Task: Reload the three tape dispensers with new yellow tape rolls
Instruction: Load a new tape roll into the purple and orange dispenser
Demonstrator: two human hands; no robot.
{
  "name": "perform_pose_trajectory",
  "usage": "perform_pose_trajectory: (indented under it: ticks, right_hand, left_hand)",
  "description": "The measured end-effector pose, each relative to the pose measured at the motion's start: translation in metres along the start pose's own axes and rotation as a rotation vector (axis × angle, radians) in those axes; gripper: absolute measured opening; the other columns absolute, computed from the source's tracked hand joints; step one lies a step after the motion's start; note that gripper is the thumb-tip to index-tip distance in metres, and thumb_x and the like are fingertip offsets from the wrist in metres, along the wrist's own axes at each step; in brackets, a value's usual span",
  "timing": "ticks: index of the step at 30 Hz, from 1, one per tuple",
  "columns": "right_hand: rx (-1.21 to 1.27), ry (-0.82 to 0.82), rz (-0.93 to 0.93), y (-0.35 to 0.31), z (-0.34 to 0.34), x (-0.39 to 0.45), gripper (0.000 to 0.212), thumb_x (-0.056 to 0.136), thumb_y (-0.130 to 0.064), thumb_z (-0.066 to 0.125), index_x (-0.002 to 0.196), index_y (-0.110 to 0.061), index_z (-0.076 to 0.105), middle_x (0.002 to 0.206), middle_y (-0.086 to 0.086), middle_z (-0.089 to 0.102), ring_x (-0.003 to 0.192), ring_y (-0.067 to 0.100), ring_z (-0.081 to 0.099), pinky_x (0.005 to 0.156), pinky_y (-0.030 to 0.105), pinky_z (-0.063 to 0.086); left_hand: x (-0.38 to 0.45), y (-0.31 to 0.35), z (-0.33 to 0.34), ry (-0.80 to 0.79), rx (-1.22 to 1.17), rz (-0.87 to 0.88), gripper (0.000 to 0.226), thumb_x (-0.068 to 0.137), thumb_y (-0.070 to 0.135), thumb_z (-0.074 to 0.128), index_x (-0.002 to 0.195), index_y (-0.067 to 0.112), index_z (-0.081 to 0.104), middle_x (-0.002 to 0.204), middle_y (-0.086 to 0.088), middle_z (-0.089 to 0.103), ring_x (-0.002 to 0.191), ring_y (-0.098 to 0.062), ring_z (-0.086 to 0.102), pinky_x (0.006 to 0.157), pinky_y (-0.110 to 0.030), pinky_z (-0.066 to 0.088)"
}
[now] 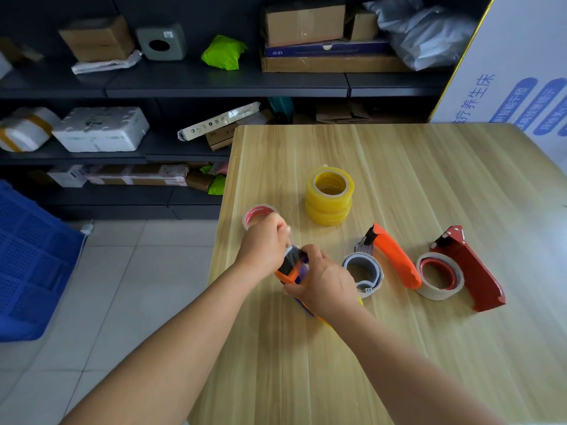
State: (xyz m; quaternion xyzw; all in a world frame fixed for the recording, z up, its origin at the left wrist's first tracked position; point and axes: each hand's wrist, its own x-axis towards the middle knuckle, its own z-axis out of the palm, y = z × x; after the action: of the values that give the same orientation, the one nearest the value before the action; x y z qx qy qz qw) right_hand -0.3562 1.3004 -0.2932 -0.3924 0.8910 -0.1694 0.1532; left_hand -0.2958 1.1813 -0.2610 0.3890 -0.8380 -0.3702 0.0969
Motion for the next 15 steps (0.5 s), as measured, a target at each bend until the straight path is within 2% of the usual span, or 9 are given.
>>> perform_pose_trajectory:
  ticks: [2,7,11,15]
  right_hand:
    - [0.038,0.02,0.021,0.002,-0.001,0.0,0.058,0.072,-0.05,0.068,0.117,-0.023,0.043,0.109,-0.004,0.061,0.088,0.024,0.063,0.065,0.03,0.043]
    - [0.05,0.017,0.043,0.006,-0.005,0.002,0.059,0.071,-0.05,0.069,0.118,-0.024,0.043,0.105,-0.005,0.062,0.084,0.022,0.063,0.065,0.029,0.045]
    - [0.033,0.014,0.032,0.007,-0.006,0.004,0.058,0.071,-0.051,0.069,0.118,-0.025,0.044,0.104,-0.005,0.063,0.083,0.021,0.063,0.064,0.028,0.045]
    - [0.045,0.01,0.024,0.009,-0.008,0.005,0.06,0.07,-0.053,0.07,0.117,-0.025,0.045,0.103,-0.005,0.064,0.083,0.022,0.064,0.064,0.029,0.046]
  left_hand:
    - [0.001,-0.002,0.002,0.019,-0.041,-0.017,0.023,0.098,0.019,0.042,0.081,0.009,0.053,0.077,-0.001,0.068,0.075,-0.021,0.064,0.072,-0.038,0.054]
    - [0.0,-0.009,0.005,0.065,-0.168,-0.112,0.027,0.098,0.017,0.043,0.073,0.022,0.048,0.073,0.004,0.064,0.076,-0.022,0.068,0.073,-0.046,0.058]
    - [0.001,-0.009,0.005,0.102,-0.152,-0.097,0.024,0.097,0.017,0.041,0.075,0.017,0.05,0.074,-0.005,0.068,0.072,-0.023,0.068,0.069,-0.047,0.058]
    - [0.005,-0.01,0.006,0.13,-0.141,-0.101,0.025,0.098,0.019,0.041,0.074,0.02,0.048,0.076,-0.009,0.068,0.071,-0.026,0.068,0.068,-0.047,0.058]
